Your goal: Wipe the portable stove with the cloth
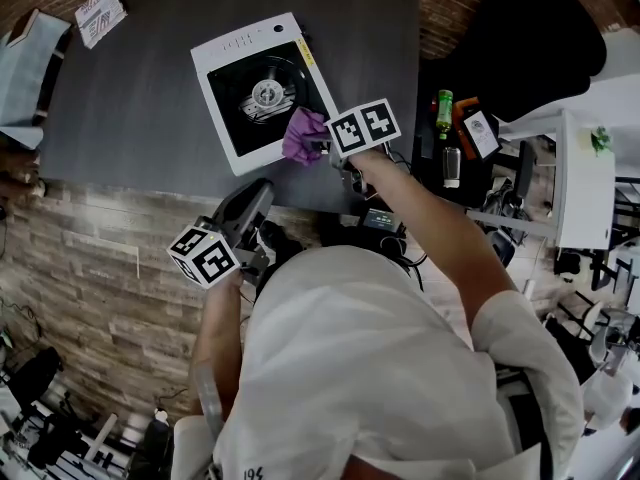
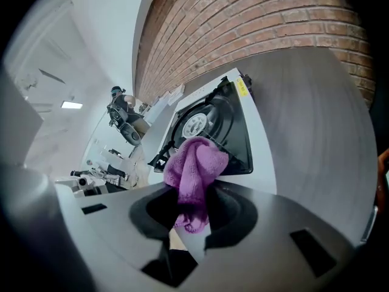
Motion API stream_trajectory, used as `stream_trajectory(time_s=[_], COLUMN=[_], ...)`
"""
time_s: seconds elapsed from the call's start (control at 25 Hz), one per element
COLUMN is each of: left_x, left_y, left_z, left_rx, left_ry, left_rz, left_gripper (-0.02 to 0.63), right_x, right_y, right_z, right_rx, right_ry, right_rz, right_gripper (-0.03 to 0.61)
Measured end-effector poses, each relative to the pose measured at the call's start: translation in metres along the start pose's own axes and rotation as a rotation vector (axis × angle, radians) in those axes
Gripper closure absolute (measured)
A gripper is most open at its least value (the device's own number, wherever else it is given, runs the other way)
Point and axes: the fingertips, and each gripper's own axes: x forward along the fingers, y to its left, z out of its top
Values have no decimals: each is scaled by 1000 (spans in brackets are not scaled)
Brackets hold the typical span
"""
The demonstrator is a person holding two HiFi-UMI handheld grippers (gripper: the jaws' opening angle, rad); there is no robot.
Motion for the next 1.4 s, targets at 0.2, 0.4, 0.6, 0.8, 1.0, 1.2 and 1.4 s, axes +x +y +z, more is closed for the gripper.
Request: stream_trajectory(time_s=[0.2,0.4,0.6,0.8,1.0,1.2,1.4], left_x=[4,3,0,-5,-14,-25,-42], left_y=[1,3,6,11,17,20,25], left_z=[1,2,4,5,3,-3,-9], left_rx=[6,3,2,-3,-18,-29,-45], left_ry=[10,10,4,-6,-19,-28,-41], left_rz=[-5,-4,0,7,29,46,85], left_gripper=[548,548,548,548,548,548,548], right_x=[-10,-25,-41,-53,-51,-23,17], right_y=[-11,-20,-29,-13,26,58,90], right_z=[-2,-7,-10,-7,-11,-31,-51], right_rx=[5,-29,-95,-244,-407,-535,-642], right_ry=[-13,-15,-19,-57,-87,-54,-5], right_rz=[-18,-54,-110,-128,-64,-4,68], right_gripper=[474,474,474,474,474,474,475])
